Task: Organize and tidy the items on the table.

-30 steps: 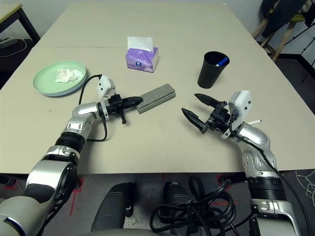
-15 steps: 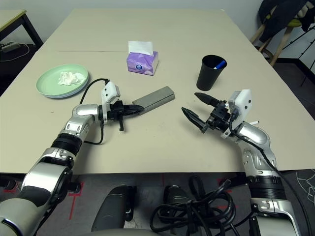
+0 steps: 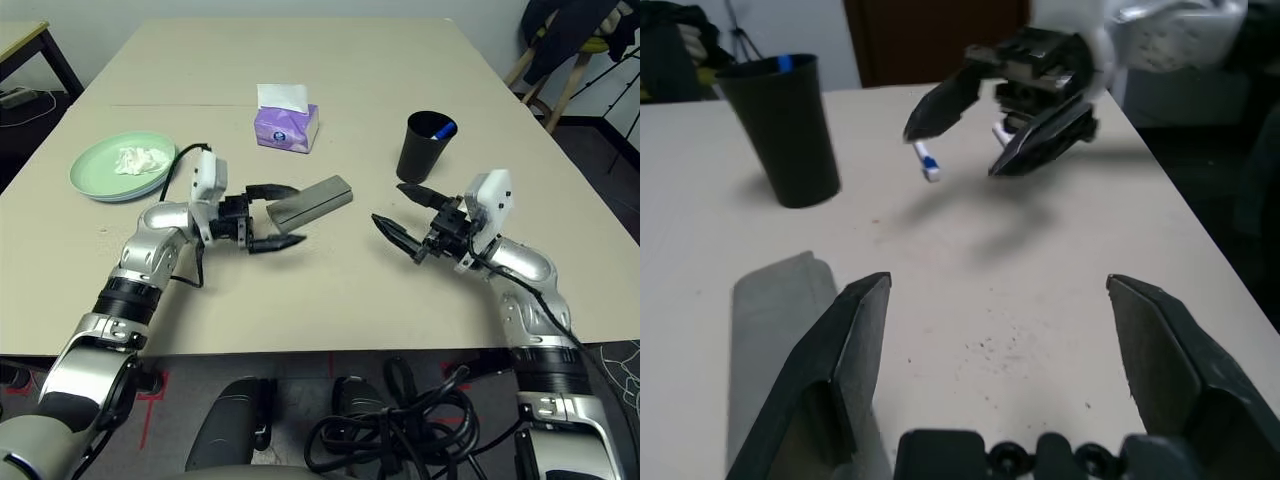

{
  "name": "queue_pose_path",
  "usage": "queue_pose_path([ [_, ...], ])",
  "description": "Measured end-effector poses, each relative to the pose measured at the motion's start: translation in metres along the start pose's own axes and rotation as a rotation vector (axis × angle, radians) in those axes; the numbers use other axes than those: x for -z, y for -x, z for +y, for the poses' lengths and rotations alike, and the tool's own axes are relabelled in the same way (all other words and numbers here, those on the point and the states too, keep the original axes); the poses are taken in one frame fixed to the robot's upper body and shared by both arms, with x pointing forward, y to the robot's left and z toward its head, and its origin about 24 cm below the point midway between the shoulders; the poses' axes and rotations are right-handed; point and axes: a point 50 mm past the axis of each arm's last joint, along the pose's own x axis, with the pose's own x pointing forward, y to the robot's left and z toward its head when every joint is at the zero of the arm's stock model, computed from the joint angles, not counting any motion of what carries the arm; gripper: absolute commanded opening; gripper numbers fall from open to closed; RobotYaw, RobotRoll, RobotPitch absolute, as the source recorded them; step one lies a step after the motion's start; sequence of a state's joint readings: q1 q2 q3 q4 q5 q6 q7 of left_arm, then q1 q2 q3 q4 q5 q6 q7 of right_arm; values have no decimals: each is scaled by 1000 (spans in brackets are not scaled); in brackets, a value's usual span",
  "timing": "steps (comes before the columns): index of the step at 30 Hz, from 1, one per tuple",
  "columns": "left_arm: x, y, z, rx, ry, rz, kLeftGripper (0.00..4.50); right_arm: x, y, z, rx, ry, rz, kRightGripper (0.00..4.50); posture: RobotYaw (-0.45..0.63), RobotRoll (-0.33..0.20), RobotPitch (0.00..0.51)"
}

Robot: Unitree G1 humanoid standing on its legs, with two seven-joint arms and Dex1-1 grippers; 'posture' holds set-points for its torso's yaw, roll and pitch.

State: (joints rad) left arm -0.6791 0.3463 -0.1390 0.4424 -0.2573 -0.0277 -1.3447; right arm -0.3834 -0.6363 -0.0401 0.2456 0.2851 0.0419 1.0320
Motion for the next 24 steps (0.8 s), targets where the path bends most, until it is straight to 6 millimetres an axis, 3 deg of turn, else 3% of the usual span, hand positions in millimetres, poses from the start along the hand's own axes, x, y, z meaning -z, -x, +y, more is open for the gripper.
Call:
queue_pose_path([
  [9,8,-5,-8,56,14,35,4485,-17,34,-42,-349,273,427,4500,57,0,118],
  [15,9,-12,-11,73,13,15,4485,-10,41,-49,-533,373,672,4500,55,0,125],
  [24,3,-22,-12,37,21,-45,4485,-18,51,-67,-631,510,929,4500,66,0,141],
])
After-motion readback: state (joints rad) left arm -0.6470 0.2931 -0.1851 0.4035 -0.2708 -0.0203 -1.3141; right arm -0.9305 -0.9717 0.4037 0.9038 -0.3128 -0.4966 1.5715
